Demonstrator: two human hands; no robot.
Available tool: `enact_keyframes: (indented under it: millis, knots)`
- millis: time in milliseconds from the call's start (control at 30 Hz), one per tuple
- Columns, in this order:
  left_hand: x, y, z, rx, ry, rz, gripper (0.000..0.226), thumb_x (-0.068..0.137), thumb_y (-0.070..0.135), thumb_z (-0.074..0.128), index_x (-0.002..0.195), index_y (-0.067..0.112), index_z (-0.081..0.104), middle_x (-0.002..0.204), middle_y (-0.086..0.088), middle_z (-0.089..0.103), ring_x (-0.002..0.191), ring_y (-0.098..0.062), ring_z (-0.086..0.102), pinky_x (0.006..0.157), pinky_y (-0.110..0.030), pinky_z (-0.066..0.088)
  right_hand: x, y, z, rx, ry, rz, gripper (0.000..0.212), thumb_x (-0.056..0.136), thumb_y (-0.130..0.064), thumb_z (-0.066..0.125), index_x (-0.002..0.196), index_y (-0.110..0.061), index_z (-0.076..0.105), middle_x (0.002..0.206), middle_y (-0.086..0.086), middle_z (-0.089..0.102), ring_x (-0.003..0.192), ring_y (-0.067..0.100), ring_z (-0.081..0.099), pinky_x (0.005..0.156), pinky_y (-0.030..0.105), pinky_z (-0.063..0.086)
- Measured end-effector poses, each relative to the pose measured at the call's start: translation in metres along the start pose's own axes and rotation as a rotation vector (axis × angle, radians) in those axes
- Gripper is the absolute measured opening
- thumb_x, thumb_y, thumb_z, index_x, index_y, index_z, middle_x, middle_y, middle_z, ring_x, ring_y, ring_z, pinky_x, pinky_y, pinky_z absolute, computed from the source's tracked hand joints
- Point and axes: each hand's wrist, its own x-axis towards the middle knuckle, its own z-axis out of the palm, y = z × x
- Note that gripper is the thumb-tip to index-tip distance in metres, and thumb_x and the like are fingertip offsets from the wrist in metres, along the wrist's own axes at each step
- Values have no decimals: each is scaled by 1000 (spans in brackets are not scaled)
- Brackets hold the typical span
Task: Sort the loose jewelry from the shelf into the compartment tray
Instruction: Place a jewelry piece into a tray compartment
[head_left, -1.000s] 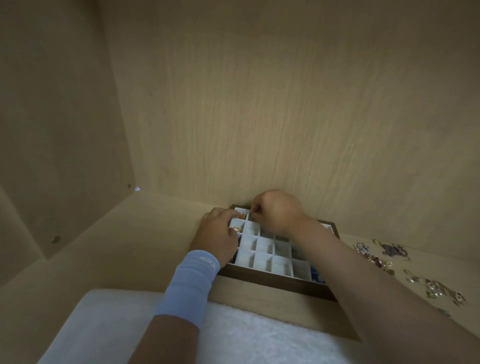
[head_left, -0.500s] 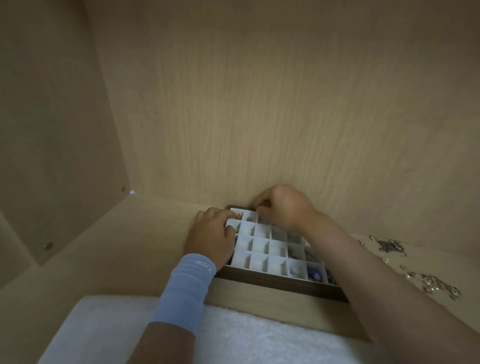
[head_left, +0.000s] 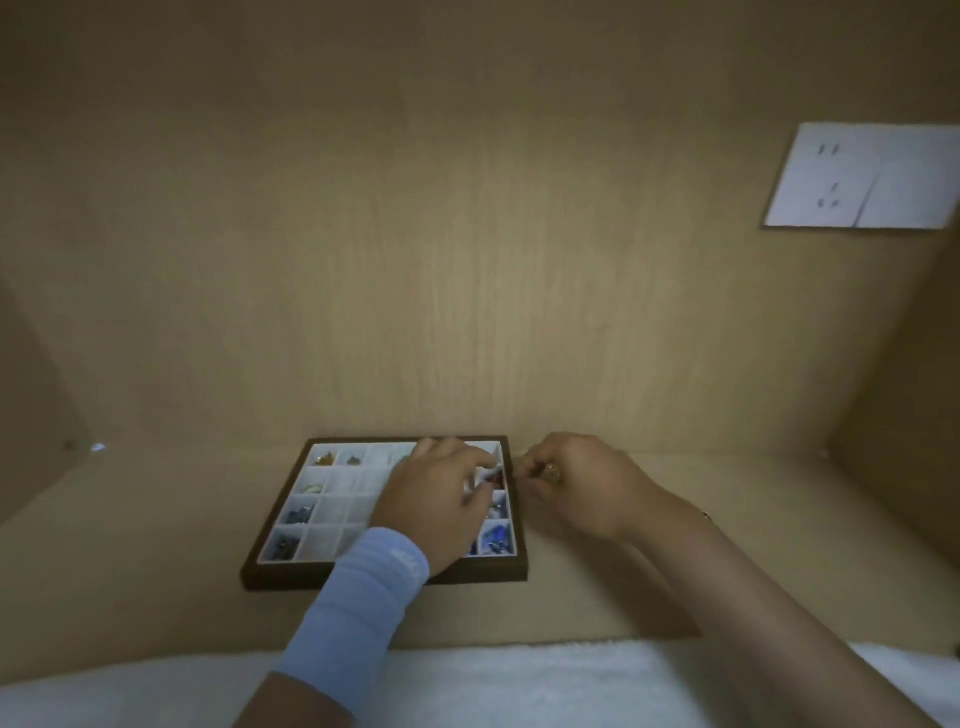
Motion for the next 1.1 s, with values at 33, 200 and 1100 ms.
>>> enact_keyframes:
  millis: [33, 200, 1100]
  knots:
    - [5, 10, 8, -19, -22, 7, 28, 93, 33, 51, 119, 36, 61, 120, 12, 57, 117, -10, 45, 103, -33, 41, -2, 13, -7, 9, 47, 45, 17, 93, -25, 61, 101, -33, 74, 105, -12, 67, 97, 12, 65, 83, 28, 52]
    - [37, 41, 47, -36, -134, 25, 27, 92, 30, 51, 116, 33, 63, 119, 11, 58, 118, -12, 45, 104, -33, 39, 0, 83, -28, -102, 91, 230, 27, 83, -29, 68, 106, -43, 73, 109, -15, 68, 103, 13, 65, 84, 27, 52]
    - [66, 59, 86, -1, -128, 3, 28, 93, 25, 53, 118, 31, 63, 121, 11, 62, 117, -13, 49, 106, -34, 36, 18, 96, 0, -1, 26, 159, 14, 88, -30, 71, 101, -32, 75, 100, -14, 72, 94, 9, 64, 73, 22, 41]
